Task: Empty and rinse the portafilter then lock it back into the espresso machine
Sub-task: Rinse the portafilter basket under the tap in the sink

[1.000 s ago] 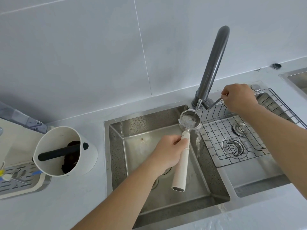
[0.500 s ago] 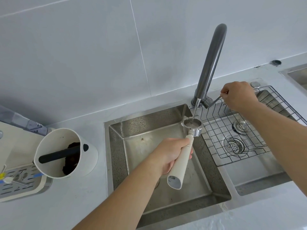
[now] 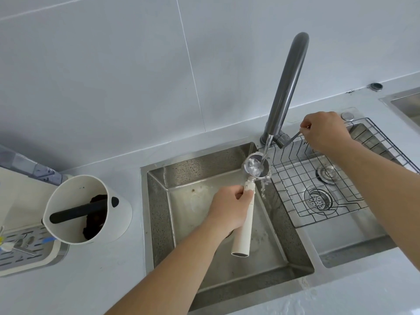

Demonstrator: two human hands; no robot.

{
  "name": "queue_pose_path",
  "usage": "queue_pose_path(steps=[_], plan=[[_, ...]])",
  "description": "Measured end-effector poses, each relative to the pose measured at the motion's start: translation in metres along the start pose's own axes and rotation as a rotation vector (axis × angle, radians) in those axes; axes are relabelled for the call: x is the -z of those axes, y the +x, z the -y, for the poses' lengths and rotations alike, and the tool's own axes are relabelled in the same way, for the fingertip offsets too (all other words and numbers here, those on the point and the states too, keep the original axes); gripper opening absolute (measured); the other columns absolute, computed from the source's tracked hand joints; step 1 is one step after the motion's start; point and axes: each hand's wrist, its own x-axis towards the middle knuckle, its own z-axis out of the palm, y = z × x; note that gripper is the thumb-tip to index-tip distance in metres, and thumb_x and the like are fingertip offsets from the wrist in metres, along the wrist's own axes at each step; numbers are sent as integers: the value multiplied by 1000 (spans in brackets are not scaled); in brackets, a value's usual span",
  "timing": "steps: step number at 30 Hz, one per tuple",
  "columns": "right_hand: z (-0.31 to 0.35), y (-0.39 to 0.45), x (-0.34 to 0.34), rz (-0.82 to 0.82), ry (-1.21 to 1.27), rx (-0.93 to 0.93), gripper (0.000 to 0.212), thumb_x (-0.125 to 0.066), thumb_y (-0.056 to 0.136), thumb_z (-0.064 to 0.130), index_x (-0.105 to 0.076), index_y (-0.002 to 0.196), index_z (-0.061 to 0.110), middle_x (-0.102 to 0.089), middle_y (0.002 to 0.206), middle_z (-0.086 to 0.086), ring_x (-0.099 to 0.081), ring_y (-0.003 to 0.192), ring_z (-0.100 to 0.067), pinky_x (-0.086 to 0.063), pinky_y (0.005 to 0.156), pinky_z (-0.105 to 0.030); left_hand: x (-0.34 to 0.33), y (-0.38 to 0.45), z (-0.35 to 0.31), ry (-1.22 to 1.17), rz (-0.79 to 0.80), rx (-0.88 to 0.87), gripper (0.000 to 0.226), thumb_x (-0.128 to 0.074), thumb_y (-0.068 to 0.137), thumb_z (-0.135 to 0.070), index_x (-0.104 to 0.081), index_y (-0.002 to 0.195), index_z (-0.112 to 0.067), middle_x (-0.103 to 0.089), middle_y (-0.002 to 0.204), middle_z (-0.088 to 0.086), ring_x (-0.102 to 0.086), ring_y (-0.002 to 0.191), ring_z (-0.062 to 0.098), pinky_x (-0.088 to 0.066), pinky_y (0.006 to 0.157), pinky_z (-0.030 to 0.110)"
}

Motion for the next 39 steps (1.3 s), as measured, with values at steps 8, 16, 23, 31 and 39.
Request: queue_pose_path(steps=[8, 16, 23, 31, 39], plan=[[-2, 2, -2, 0, -8, 3, 18, -57, 93, 13, -74, 94, 5, -74, 87, -17, -60, 77, -31, -52, 68, -33, -9, -1, -4, -344, 74, 13, 30, -54, 93, -28, -69, 92, -2, -67, 85, 13, -65, 84, 23, -47, 70, 31], [-1, 0, -3, -9, -8, -3, 18, -58, 93, 14, -73, 97, 6, -74, 89, -17, -64, 86, -35, -55, 71, -37, -12, -4, -21, -578, 221, 139, 32, -53, 98, -24, -66, 111, 2, -70, 92, 11, -70, 71, 13, -58, 67, 29], [-2, -1, -5, -25, 54, -50, 20, -57, 91, 14, -74, 98, 6, -74, 91, -17, -65, 86, -36, -57, 76, -41, -6, -10, -25, -667, 235, 208, 25, -59, 96, -22, -67, 105, 0, -71, 83, 10, -69, 69, 16, -59, 67, 31], [3, -8, -9, -115, 345, -234, 19, -63, 88, 11, -75, 101, 6, -75, 96, -14, -68, 83, -32, -58, 75, -40, 0, -15, -11, -588, 227, 198, 17, -59, 95, -21, -71, 90, -10, -71, 86, 9, -69, 72, 18, -57, 82, 41], [6, -11, -12, -144, 467, -324, 21, -65, 87, 13, -71, 107, 8, -73, 103, -9, -64, 82, -24, -52, 69, -30, 4, -14, -20, -642, 299, 186, 24, -55, 98, -20, -67, 111, -4, -70, 90, 9, -69, 72, 14, -57, 69, 30]])
